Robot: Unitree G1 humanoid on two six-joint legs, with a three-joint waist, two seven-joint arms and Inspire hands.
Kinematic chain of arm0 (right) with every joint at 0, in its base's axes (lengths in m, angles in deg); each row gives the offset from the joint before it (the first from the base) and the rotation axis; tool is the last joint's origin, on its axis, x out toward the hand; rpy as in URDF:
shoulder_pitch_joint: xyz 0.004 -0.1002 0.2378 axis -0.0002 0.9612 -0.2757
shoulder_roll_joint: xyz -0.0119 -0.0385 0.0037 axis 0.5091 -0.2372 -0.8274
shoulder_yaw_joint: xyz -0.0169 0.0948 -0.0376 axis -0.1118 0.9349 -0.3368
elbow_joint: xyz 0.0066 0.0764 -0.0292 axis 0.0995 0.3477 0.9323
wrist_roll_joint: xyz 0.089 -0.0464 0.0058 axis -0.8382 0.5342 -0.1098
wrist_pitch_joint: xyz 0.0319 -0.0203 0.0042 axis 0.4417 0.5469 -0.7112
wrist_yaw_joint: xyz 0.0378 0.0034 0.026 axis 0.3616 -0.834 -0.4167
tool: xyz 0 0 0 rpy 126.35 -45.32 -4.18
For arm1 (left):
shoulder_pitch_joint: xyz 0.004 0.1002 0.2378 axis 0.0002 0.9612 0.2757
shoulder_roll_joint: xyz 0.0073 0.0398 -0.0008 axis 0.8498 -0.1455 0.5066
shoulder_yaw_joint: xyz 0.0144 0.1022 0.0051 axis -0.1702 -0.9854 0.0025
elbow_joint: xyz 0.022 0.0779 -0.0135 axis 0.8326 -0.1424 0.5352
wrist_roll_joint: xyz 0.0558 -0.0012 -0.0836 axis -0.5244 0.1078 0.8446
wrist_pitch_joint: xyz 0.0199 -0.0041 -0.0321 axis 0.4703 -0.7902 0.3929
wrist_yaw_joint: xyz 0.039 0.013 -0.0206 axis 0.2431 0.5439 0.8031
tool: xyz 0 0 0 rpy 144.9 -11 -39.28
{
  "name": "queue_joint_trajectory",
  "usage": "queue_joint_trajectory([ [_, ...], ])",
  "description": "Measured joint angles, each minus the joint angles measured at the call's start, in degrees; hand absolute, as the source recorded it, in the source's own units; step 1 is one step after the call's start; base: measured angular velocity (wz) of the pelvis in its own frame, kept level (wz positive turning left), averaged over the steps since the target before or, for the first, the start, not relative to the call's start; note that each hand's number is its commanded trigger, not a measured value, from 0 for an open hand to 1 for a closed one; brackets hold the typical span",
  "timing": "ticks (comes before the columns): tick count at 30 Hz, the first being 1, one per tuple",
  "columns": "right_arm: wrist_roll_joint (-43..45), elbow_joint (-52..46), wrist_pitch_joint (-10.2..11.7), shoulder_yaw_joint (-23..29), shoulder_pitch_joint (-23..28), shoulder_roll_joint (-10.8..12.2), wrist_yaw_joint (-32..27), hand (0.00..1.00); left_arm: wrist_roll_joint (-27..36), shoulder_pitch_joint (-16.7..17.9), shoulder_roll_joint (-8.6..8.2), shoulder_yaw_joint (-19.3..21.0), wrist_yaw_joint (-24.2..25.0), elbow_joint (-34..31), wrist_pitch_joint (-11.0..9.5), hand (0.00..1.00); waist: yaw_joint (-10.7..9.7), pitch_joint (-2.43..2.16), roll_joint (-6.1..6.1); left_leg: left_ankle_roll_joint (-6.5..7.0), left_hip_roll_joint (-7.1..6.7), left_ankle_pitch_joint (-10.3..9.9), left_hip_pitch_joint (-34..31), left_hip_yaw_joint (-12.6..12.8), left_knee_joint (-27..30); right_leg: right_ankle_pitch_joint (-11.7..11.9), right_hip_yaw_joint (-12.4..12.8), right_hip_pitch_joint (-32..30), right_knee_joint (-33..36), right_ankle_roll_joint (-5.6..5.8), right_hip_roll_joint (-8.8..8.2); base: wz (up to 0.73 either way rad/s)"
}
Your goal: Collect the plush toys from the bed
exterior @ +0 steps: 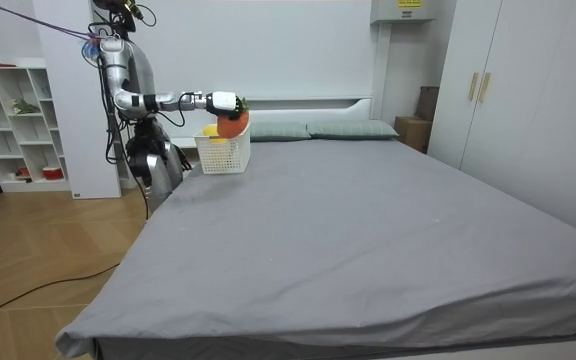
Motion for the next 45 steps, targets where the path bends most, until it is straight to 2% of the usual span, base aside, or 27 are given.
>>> queue_joint_trajectory([
  [8, 0.3, -9.1, 0.0, -2.4, -0.4, 0.0, 0.0, 1.0, -0.1, -0.1, -0.01, -0.6, -0.6, 0.5, -0.1, 0.0, 0.3, 0.12, 0.01, 0.01, 0.09, 0.0, 0.1, 0.6, -0.4, 0.0, 0.9, -0.3, 0.0, 0.01, 0.15, -0.04],
  [17, 0.2, -9.4, 0.0, -7.6, -4.2, 0.1, 0.2, 1.0, -2.9, -0.5, 0.09, -1.1, -0.6, -0.1, -0.3, 0.0, 3.6, 0.11, -0.14, 0.01, -0.05, 0.0, -0.3, -0.3, -0.3, 0.0, 0.3, -0.2, -0.1, 0.01, 0.08, 0.04],
  [18, 0.2, -9.4, -0.1, -8.3, -5.0, 0.1, 0.1, 1.0, -2.9, -0.5, 0.12, -1.0, -0.6, 0.0, -0.3, 0.0, 4.6, 0.16, -0.15, 0.01, -0.04, 0.0, -0.3, -0.4, -0.3, 0.0, -0.1, -0.2, -0.1, 0.01, 0.08, 0.05],
  [23, 0.0, -9.4, -0.1, -12.1, -6.3, 0.2, 0.2, 1.0, -2.9, -0.9, 0.09, -1.1, -0.8, -0.1, -0.1, 0.0, 5.8, 0.41, -0.63, 0.0, -0.08, 0.0, -0.6, -1.0, -0.2, 0.0, -0.7, -0.2, -0.2, 0.02, 0.06, 0.07],
  [26, 0.5, -9.4, -0.1, -13.4, -6.4, 0.9, 0.2, 1.0, -2.9, -1.2, 0.09, -1.0, -0.9, -0.6, 0.0, 0.0, 6.5, 0.6, -1.02, 0.06, -0.23, 0.1, -1.1, -1.9, 0.1, 0.0, -1.9, -0.3, -0.3, 0.04, -0.16, 0.15],
  [28, 0.6, -9.0, -0.1, -13.5, -6.9, 1.5, 0.2, 0.94, -2.9, -1.2, 0.12, -0.9, -0.9, -1.2, 0.0, 0.0, 7.0, 0.67, -1.28, 0.07, -0.31, 0.1, -1.3, -2.3, 0.2, 0.0, -2.1, -0.3, -0.3, 0.05, -0.23, 0.08],
  [30, 0.6, -8.3, -0.1, -13.6, -7.3, 1.5, 0.1, 0.51, -2.9, -1.3, 0.16, -0.9, -0.9, -1.7, 0.1, 0.0, 7.9, 0.72, -1.6, 0.07, -0.31, 0.1, -1.3, -2.4, 0.2, 0.0, -2.2, -0.3, -0.3, 0.07, -0.25, 0.02],
  [31, 0.6, -7.4, -0.1, -13.8, -7.6, 1.5, 0.1, 0.39, -2.9, -1.3, 0.16, -1.0, -0.9, -2.3, 0.1, 0.0, 8.0, 0.71, -1.9, 0.07, -0.32, 0.1, -1.4, -2.5, 0.4, 0.0, -2.5, -0.3, -0.3, 0.07, -0.29, 0.05],
  [32, 0.6, -7.0, -0.1, -13.9, -7.6, 1.5, 0.1, 0.03, -2.9, -1.3, 0.16, -1.0, -0.9, -2.5, 0.1, 0.0, 8.0, 0.68, -2.01, 0.07, -0.34, 0.1, -1.5, -2.6, 0.4, 0.0, -2.6, -0.3, -0.3, 0.07, -0.31, 0.06],
  [33, 0.6, -6.5, -0.1, -14.3, -7.6, 1.5, 0.1, 0.0, -2.9, -1.3, 0.19, -1.0, -0.9, -2.7, 0.1, 0.0, 8.1, 0.62, -2.23, 0.07, -0.37, 0.1, -1.5, -2.6, 0.5, 0.0, -2.8, -0.3, -0.3, 0.08, -0.33, 0.05],
  [37, 0.6, -5.9, -0.1, -15.6, -7.6, 1.5, 0.3, 0.0, -2.9, -1.2, 0.28, -1.0, -0.8, -2.7, 0.1, 0.0, 8.1, 0.75, -2.66, 0.08, -0.41, 0.1, -1.5, -2.7, 0.6, 0.0, -3.1, -0.2, -0.2, 0.1, -0.4, 0.0],
  [45, 3.1, -4.3, -0.1, -15.6, -7.6, 1.5, 0.3, 0.0, -3.5, -1.4, 0.44, -0.3, 0.1, -3.4, 0.2, 0.0, 8.1, 0.83, -2.55, 0.15, -0.5, 0.1, -1.6, -2.9, 0.6, 0.0, -3.4, -0.1, -0.2, 0.1, -0.5, 0.0],
])
